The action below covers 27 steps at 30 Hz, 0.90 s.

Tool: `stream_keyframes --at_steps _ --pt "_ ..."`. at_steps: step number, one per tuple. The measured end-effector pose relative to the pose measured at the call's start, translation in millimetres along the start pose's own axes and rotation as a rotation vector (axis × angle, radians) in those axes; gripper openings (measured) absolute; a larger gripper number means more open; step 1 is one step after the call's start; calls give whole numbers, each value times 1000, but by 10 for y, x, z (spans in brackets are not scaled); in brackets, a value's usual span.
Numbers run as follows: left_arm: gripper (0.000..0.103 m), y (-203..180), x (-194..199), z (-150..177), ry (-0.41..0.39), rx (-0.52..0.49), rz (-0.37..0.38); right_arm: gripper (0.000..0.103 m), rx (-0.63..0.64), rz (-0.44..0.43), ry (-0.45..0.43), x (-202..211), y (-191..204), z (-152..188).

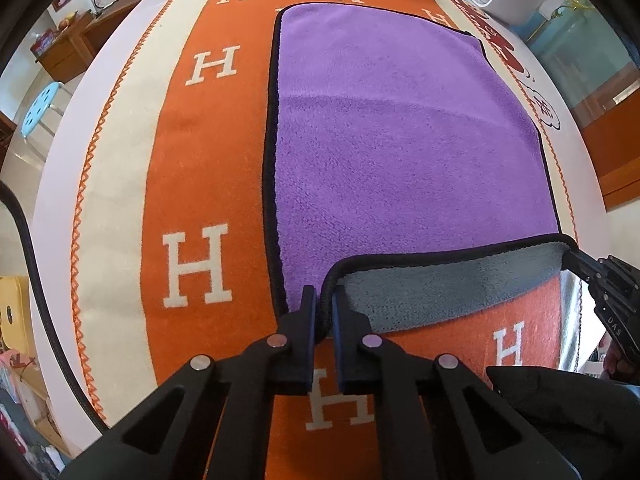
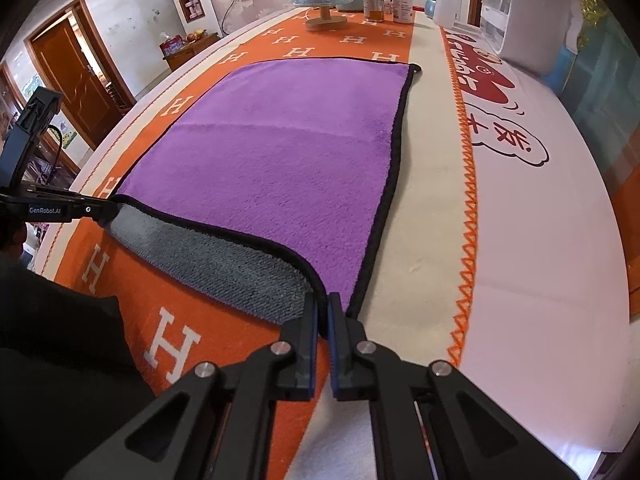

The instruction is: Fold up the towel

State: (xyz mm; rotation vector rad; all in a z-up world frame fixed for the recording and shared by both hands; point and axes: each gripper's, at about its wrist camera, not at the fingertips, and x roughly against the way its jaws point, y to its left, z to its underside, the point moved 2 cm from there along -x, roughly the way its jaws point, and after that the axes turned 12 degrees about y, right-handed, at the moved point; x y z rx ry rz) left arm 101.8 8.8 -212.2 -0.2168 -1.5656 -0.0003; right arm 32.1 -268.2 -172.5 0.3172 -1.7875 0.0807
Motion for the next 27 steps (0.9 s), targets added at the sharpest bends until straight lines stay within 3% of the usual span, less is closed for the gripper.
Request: stream_keyframes --at_steps 14,27 --pt "5 6 440 -78 -45 -19 9 4 28 30 -57 281 29 -148" --pt "5 -124 1313 -388 -241 -63 -2 4 47 84 -204 822 -39 -552"
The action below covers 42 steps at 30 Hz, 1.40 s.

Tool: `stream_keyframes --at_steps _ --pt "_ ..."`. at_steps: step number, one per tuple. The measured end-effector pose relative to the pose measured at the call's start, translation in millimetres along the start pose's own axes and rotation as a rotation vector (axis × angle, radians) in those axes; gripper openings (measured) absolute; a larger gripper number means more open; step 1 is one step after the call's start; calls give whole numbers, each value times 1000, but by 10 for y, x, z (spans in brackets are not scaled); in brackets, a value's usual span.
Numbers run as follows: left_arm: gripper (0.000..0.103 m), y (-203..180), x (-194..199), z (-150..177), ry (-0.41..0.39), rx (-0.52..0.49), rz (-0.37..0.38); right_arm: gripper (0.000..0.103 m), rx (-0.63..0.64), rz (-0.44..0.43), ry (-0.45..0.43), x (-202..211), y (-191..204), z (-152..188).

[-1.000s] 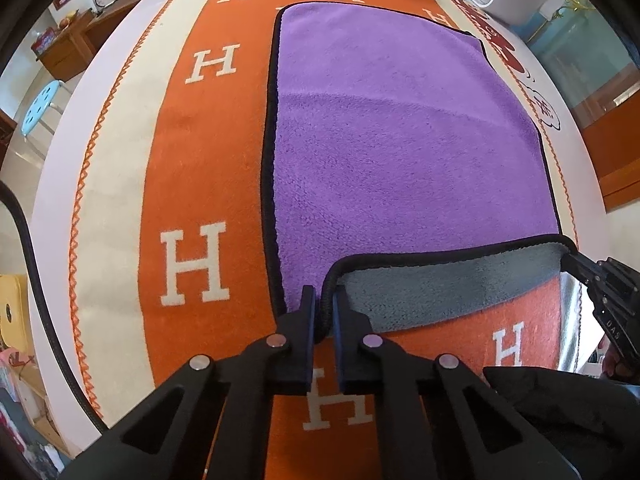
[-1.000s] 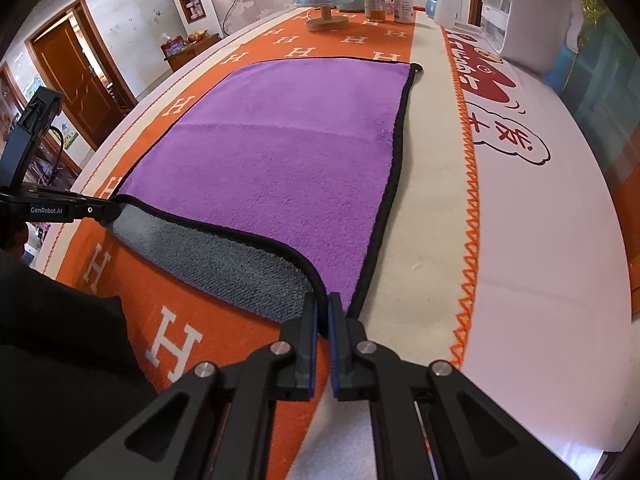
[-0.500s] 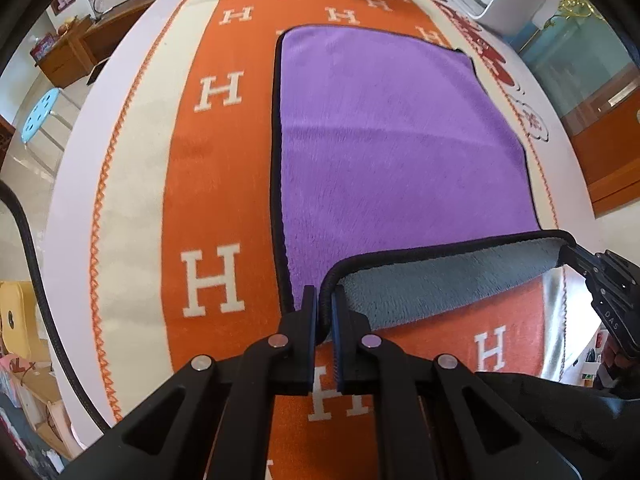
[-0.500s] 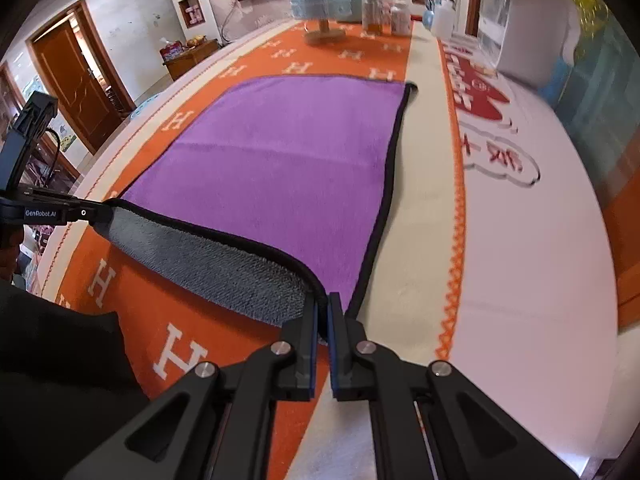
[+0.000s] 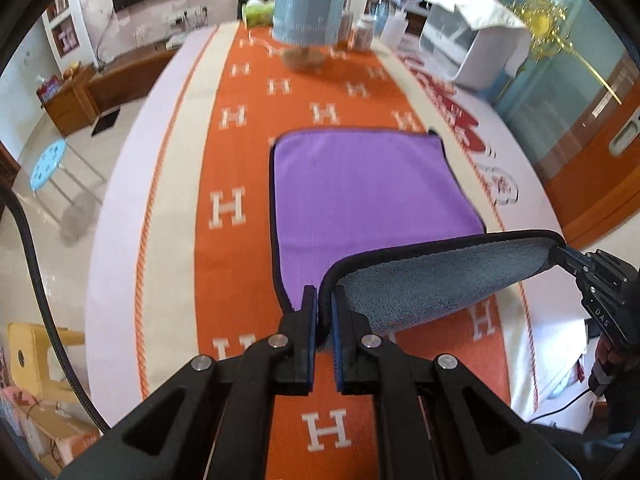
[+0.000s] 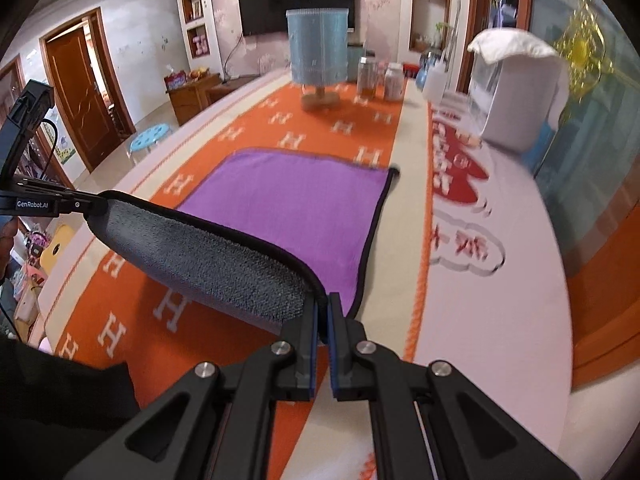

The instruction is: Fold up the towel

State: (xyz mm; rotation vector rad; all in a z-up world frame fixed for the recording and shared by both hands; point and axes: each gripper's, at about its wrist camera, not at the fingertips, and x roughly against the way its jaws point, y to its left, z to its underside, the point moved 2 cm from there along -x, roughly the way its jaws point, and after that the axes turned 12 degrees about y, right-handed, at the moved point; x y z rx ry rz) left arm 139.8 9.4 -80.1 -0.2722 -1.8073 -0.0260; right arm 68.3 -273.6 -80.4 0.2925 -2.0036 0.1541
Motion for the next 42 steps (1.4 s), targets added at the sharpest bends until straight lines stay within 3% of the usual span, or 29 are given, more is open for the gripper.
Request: stream_keyframes --at_steps 14,21,27,35,38,40,42 --pt "5 5 312 -673 -225 -16 -39 4 -27 127 -209 248 -159 -741" --pt "5 42 116 -1095 -328 13 -87 4 -8 274 -288 80 -141 -1004" --pt "5 145 -342 -1376 -282 58 -70 4 -11 328 -294 -210 -182 -1155" --pt "5 280 -874 -1541 -191 100 -60 4 19 332 -251 -677 -227 -1303" --pt "16 301 -1016 -1567 -158 110 -56 7 9 322 -234 -819 -250 -1358" --pt "23 320 -1085 -1578 -143 122 -54 15 -3 316 -219 -898 -275 -1384" --pt "30 335 -1122 -1574 -128 137 -51 32 -24 300 -191 -984 -323 -1397"
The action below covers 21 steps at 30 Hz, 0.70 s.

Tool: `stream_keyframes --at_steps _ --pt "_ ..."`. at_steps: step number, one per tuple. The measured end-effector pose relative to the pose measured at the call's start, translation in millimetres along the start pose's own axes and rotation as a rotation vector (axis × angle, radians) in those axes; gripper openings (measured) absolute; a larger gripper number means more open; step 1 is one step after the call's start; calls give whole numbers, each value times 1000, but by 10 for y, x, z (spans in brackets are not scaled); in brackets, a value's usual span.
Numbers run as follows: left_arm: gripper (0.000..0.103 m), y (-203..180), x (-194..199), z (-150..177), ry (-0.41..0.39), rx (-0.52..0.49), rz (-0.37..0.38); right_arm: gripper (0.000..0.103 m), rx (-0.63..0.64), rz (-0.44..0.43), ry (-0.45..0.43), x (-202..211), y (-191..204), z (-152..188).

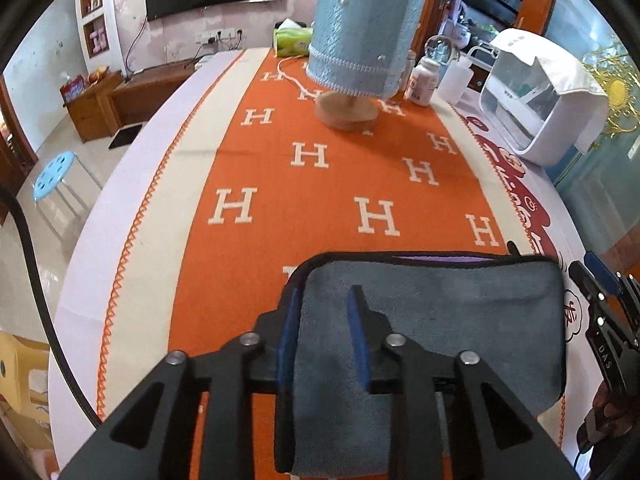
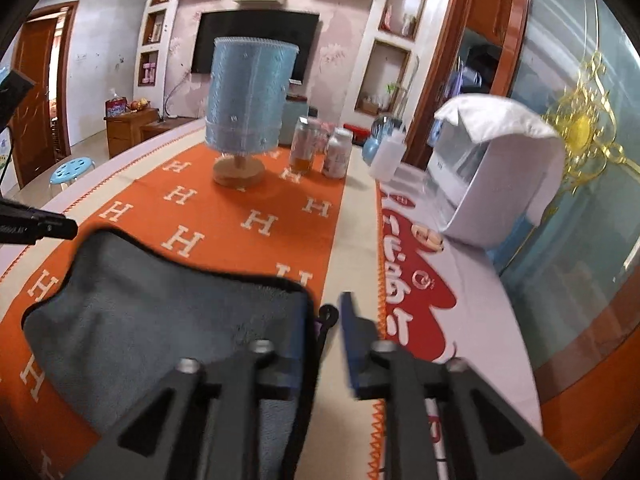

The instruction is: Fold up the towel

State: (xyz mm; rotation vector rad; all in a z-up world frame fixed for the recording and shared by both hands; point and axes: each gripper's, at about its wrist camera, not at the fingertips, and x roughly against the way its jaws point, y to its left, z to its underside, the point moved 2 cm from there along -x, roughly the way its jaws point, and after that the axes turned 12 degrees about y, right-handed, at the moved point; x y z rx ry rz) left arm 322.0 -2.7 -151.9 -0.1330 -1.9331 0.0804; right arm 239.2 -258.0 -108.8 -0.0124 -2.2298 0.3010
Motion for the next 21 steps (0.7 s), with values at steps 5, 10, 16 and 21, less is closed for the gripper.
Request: stream_keyframes --at_steps 5,10,16,21 --pt "45 0 49 44 5 16 16 47 -28 -17 32 -120 -45 23" --pt "53 -25 182 128 3 34 0 61 -57 -36 52 -77 -90 54" --pt "62 -42 386 352 25 79 -6 70 -83 -59 54 130 -143 120" --pt "65 -68 568 635 50 110 15 72 -118 -114 88 323 -151 273"
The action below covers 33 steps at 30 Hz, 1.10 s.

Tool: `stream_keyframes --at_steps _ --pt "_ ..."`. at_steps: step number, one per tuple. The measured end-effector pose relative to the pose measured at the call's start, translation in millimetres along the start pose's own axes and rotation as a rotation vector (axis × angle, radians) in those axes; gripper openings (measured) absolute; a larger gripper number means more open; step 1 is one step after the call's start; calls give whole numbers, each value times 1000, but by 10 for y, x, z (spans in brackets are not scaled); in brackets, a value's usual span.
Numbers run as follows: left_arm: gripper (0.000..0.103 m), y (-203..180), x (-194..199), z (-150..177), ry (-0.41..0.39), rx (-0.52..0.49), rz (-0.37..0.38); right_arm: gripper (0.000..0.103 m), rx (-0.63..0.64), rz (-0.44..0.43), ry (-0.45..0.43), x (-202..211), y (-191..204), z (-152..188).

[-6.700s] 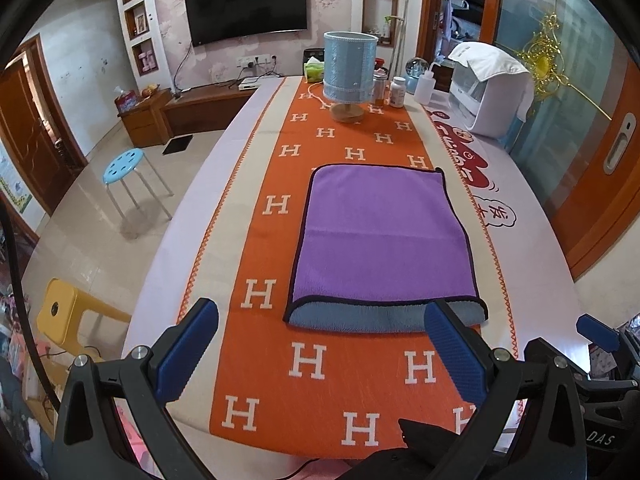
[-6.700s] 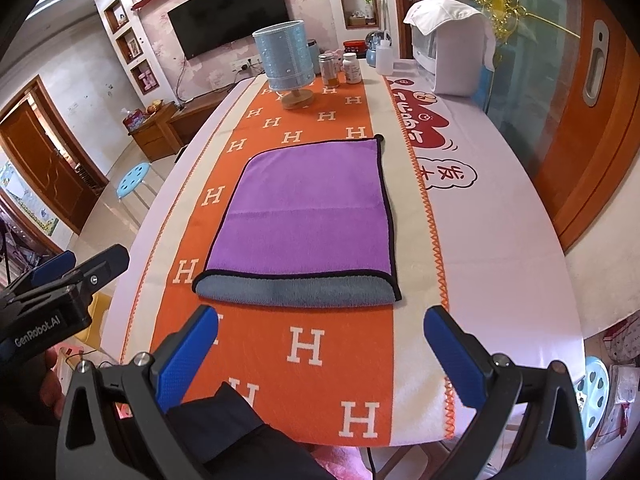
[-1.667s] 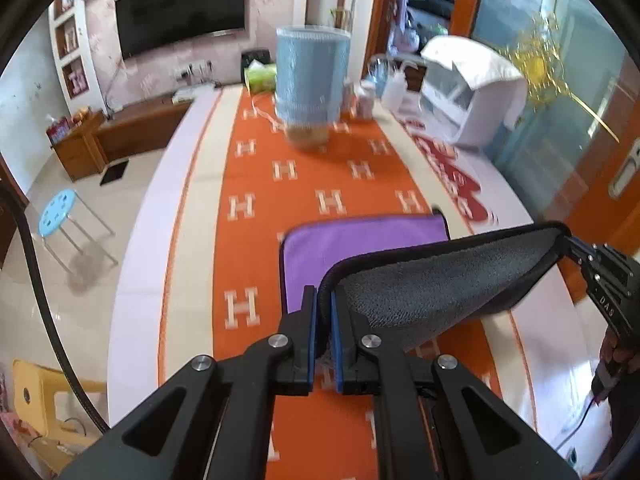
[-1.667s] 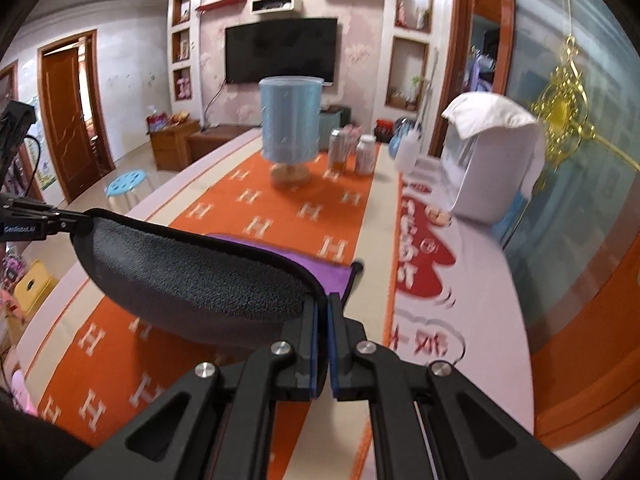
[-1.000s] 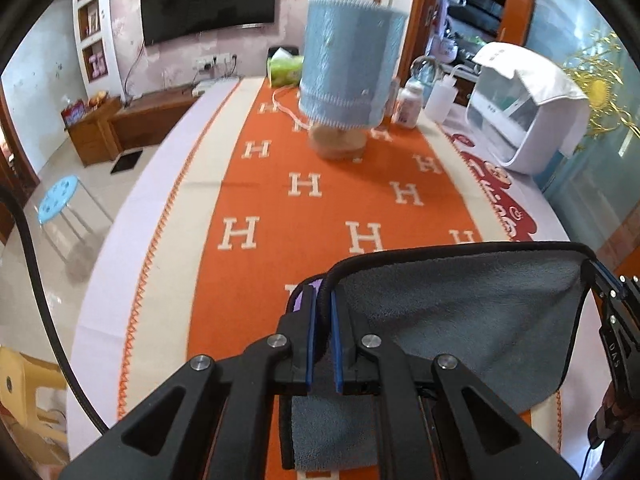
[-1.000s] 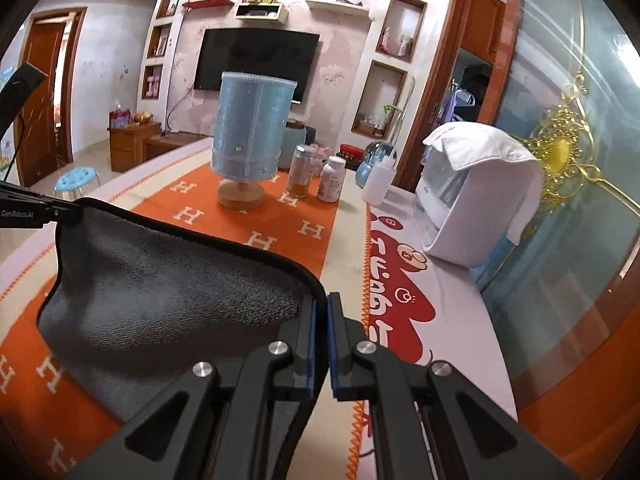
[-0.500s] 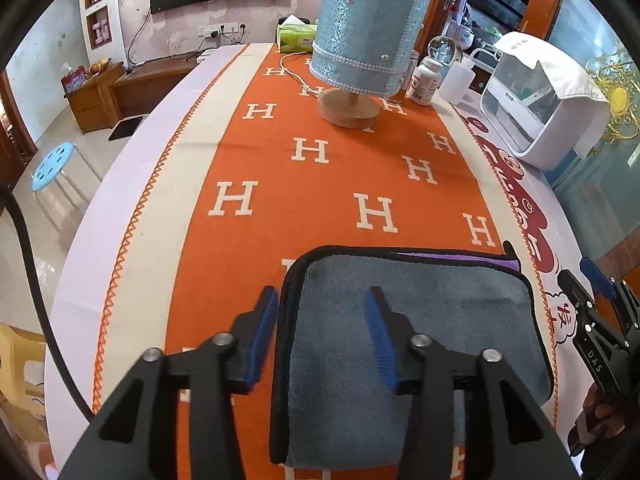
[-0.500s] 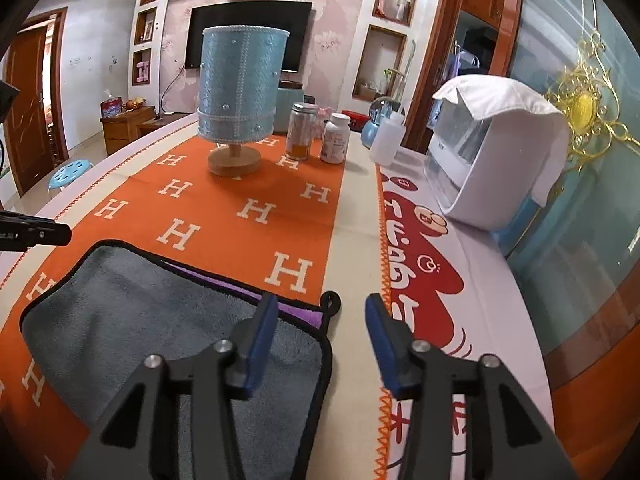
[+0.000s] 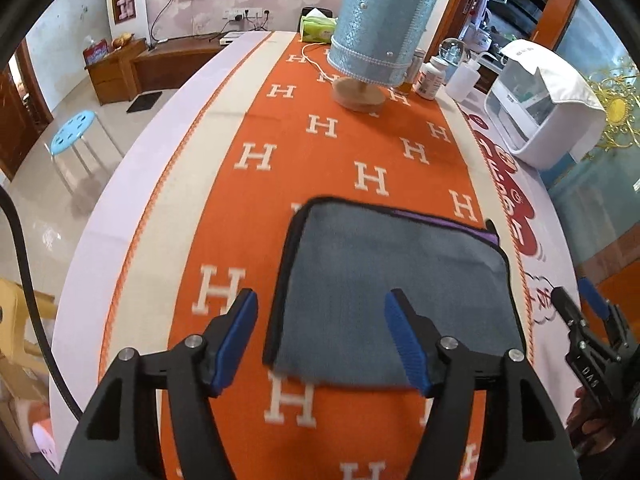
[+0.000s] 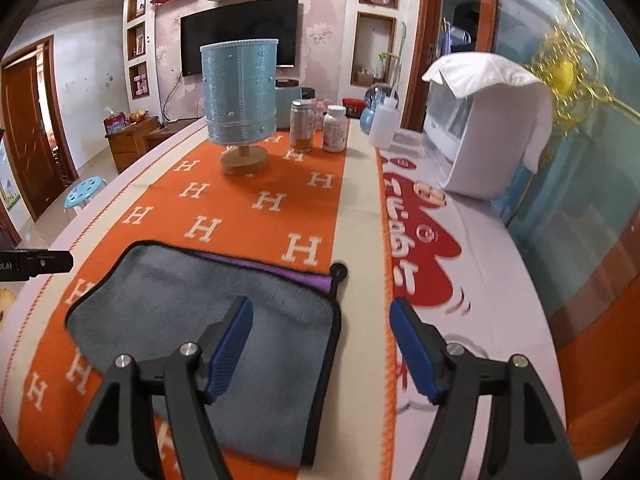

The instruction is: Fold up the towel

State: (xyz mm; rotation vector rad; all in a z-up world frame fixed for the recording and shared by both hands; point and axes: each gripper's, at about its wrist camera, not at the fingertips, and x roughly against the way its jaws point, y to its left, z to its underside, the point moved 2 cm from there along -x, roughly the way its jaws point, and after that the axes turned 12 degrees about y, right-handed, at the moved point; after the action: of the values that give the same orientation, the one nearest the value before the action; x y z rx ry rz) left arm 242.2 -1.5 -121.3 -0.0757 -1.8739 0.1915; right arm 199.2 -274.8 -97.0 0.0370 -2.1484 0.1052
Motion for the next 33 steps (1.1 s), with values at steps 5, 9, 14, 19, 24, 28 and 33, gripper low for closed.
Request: stream_keyframes --at_steps 5,9,14,19,24,28,33 --pt "71 -11 190 337 -4 -9 -4 76 -29 -43 46 173 41 305" --pt "74 -5 335 614 -11 -17 -5 81 -55 -67 80 320 72 581" --pt "81 11 542 977 -30 -8 3 85 -68 -98 140 475 109 907" --pt "84 -9 700 1305 -39 -9 -20 89 -53 -118 166 694 167 1139" --pt "84 -66 848 1614 -35 -18 -34 94 -58 -127 180 945 150 1327" --pt "85 -147 982 1814 -44 -38 -47 96 -90 -150 194 1142 111 1451" --pt "85 -239 1169 2010 -57 -68 -68 103 -110 -158 214 1379 112 1567"
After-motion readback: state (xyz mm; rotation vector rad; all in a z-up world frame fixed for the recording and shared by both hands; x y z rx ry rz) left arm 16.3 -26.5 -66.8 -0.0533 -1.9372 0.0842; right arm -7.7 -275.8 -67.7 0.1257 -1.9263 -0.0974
